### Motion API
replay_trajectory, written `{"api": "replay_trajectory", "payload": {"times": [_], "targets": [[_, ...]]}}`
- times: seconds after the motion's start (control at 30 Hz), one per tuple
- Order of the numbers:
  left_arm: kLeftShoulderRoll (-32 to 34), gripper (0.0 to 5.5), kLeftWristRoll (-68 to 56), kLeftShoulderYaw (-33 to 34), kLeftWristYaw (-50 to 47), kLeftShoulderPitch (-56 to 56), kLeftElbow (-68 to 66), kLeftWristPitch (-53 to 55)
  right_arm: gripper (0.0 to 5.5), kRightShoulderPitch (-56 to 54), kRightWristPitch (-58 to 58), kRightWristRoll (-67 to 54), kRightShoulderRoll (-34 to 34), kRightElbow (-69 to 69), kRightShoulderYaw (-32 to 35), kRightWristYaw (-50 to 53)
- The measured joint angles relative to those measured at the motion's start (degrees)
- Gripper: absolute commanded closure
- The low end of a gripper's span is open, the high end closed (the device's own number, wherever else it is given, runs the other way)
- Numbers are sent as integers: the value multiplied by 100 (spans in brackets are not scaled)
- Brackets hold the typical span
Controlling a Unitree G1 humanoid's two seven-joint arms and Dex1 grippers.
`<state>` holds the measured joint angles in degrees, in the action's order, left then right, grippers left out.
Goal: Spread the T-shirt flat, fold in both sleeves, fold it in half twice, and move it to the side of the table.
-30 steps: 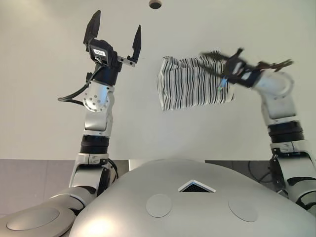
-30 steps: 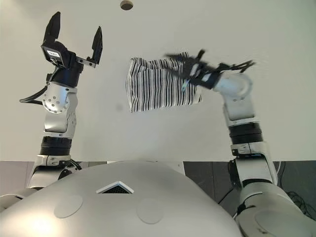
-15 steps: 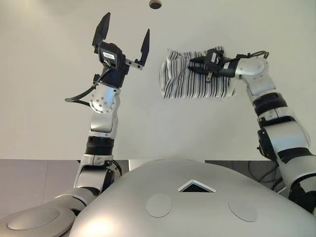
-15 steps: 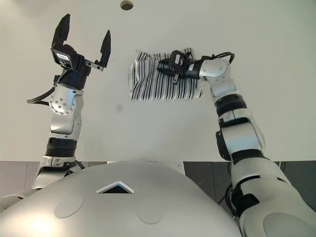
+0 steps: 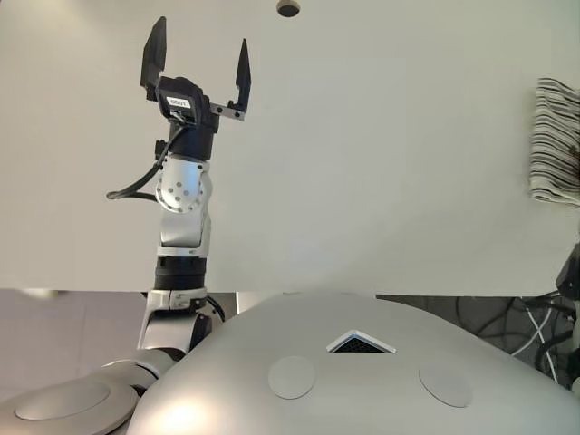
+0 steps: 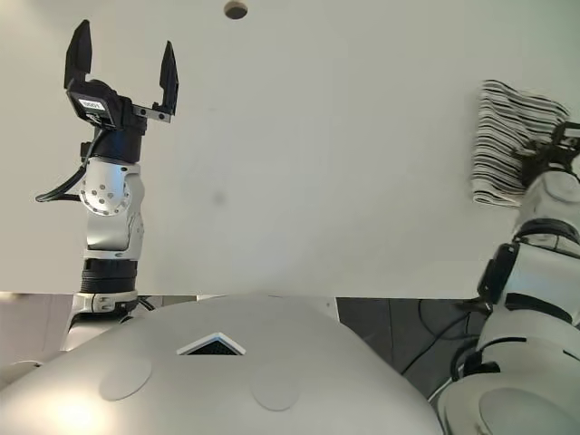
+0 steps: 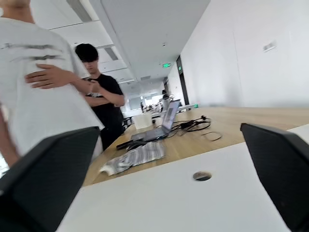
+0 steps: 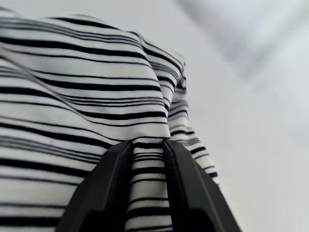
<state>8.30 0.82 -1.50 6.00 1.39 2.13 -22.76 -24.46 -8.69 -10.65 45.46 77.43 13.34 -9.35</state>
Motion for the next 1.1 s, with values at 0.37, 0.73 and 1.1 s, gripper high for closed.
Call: {"api": "replay_trajectory", "payload": {"times": [0.37, 0.73, 1.1], "targets": [[-32, 10, 195, 52, -33, 6, -1, -139, 430, -967, -1591, 667, -514, -474, -209, 503], [-280, 10, 953, 213, -885, -33, -66, -712, 430, 1484, -2181, 20, -3381, -6733, -1744, 698], [-584, 10, 1435, -136, -1339, -158, -1185, -2621, 430, 2315, -2571, 429, -4480, -7100, -2366, 388]]}}
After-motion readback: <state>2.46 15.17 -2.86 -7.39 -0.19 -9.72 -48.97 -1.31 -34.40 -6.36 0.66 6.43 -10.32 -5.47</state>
